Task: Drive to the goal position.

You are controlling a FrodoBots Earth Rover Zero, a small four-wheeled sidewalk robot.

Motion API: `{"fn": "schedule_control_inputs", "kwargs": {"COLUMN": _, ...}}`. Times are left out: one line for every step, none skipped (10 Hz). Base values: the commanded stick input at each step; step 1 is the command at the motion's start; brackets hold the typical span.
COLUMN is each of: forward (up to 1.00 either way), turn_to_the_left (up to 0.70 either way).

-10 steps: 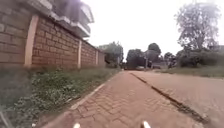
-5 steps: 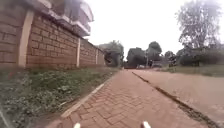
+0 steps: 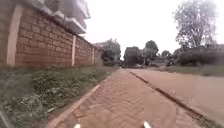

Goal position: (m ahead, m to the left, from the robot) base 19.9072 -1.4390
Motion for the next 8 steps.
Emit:
{"fn": "schedule_control_inputs", "kwargs": {"forward": 0.50, "turn_to_the_left": 0.08}}
{"fn": "schedule_control_inputs", "kwargs": {"forward": 0.50, "turn_to_the_left": 0.07}}
{"fn": "schedule_control_inputs", "kwargs": {"forward": 0.50, "turn_to_the_left": 0.11}}
{"fn": "schedule_control_inputs", "kwargs": {"forward": 0.50, "turn_to_the_left": 0.01}}
{"fn": "schedule_control_inputs", "kwargs": {"forward": 0.50, "turn_to_the_left": 0.00}}
{"fn": "schedule_control_inputs", "kwargs": {"forward": 0.50, "turn_to_the_left": 0.06}}
{"fn": "schedule_control_inputs", "kwargs": {"forward": 0.50, "turn_to_the_left": -0.16}}
{"fn": "schedule_control_inputs", "kwargs": {"forward": 0.50, "turn_to_the_left": -0.42}}
